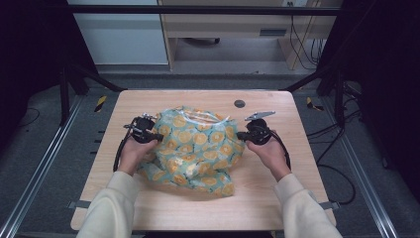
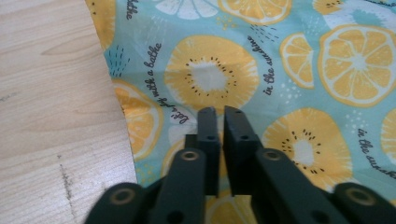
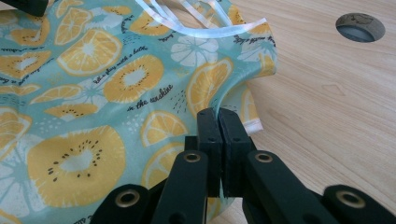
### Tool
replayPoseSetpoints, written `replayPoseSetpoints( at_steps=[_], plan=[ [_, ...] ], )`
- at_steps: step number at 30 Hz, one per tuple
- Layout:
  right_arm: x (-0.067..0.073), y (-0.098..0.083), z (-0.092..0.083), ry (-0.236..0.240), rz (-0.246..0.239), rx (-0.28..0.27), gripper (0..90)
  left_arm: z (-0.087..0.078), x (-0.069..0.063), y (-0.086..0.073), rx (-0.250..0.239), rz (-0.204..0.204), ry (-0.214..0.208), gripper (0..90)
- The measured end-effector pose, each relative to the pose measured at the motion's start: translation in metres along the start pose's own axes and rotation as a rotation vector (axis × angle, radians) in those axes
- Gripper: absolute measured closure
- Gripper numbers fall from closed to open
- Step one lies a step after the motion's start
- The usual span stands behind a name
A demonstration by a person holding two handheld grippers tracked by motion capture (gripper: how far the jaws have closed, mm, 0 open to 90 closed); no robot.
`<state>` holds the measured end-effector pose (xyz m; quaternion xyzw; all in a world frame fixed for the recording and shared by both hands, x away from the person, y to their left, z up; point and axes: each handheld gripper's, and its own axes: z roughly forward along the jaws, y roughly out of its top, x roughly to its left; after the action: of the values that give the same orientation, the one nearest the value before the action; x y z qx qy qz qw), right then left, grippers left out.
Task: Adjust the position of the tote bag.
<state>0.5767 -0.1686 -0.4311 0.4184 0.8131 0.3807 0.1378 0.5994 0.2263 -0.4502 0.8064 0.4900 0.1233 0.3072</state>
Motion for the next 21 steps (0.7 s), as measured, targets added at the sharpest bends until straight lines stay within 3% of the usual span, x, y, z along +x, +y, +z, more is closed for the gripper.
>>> replayPoseSetpoints(
  at_steps=[3, 4, 5, 6, 8, 10, 13, 21],
  plan=[
    [-0.001, 0.000, -0.001, -0.002, -0.001, 0.001, 88.9, -0.002, 0.002, 0.000, -0.009, 0.002, 0.039, 84.0],
    [-0.001, 0.000, -0.001, -0.004, 0.002, 0.004, 88.8, -0.002, 0.005, -0.001, -0.019, 0.000, 0.060, 77.1],
    [-0.002, -0.001, -0.001, -0.008, 0.009, 0.004, 88.9, -0.002, 0.007, -0.001, -0.032, -0.013, 0.076, 55.3],
    [-0.002, -0.001, -0.001, -0.008, 0.009, 0.004, 88.9, -0.003, 0.010, -0.001, -0.036, -0.019, 0.086, 55.3],
    [-0.003, -0.001, -0.001, -0.010, 0.002, 0.005, 88.9, -0.001, 0.015, -0.002, -0.046, -0.042, 0.092, 38.4],
    [-0.005, -0.002, -0.002, -0.012, 0.002, 0.008, 88.8, 0.001, 0.018, -0.003, -0.047, -0.059, 0.078, 29.0],
    [-0.009, -0.003, -0.002, -0.024, 0.004, 0.013, 88.8, 0.004, 0.019, -0.004, -0.042, -0.054, 0.061, 20.4],
    [-0.022, -0.010, -0.008, -0.062, 0.020, 0.017, 88.9, 0.011, 0.009, -0.002, -0.031, -0.042, 0.005, 18.8]
  ],
)
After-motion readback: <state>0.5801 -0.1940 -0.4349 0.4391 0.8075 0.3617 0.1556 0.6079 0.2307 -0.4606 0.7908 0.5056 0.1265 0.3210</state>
